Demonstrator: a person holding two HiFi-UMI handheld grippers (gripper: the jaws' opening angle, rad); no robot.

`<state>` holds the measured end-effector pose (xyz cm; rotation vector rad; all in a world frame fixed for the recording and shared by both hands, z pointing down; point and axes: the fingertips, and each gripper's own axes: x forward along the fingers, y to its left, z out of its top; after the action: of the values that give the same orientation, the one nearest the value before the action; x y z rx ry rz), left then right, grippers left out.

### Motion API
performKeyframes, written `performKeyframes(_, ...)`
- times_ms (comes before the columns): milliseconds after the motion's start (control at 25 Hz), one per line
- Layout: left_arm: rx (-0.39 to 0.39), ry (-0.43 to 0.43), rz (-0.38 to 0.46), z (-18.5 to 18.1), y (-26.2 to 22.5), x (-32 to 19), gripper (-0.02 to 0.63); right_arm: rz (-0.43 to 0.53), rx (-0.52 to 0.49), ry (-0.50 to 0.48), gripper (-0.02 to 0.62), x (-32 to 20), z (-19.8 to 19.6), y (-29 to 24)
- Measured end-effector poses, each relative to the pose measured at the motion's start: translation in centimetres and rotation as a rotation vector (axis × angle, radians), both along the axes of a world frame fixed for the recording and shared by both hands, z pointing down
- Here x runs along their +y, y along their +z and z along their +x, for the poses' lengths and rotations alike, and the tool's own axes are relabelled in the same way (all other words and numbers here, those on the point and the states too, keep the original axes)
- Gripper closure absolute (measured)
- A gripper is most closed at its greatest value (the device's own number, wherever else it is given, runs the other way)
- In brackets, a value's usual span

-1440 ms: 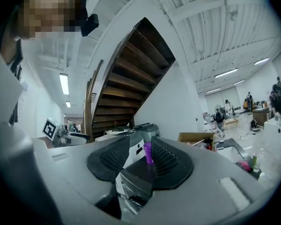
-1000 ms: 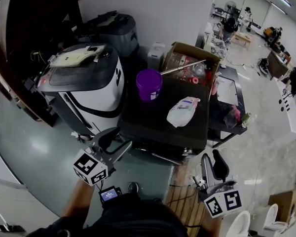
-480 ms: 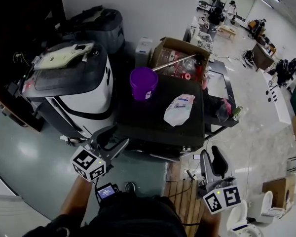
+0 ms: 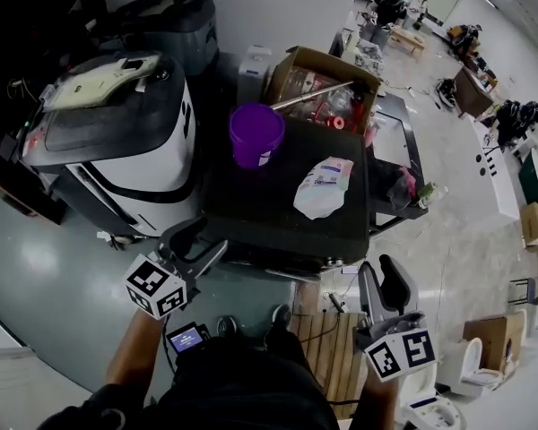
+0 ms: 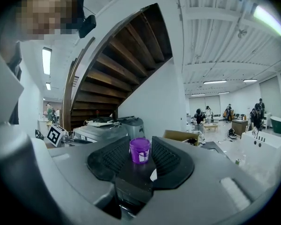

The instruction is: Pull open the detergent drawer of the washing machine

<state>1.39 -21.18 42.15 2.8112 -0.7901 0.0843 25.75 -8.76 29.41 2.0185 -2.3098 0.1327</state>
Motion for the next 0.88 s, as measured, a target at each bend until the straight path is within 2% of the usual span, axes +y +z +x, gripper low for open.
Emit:
performKeyframes(160, 0.017, -0.042, -0.034, -0.2, 1.4, -1.0, 0.347, -0.038, -0.013, -0.043, 0.453, -2.2, 0.0, 1.1)
performKeyframes(440, 0.129, -0.103, -0.198, -0.5, 7.5, -3.0, 0.347, -0.114, 0.005, -0.147, 0.453, -6.2, 0.2, 2.8)
performKeyframes(680, 0.337, -0.163, -0.333, -1.6, 14.2, -4.4, 0.345, -0.182, 0.034, -0.216, 0.453, -9.0, 0.2, 4.5)
performKeyframes(880, 0.446, -0.222, -0.453, -2.6, 21.9, -4.1, 0.331, -0.252, 0.057, -0.256, 0.453, -10.4, 0.3, 6.7)
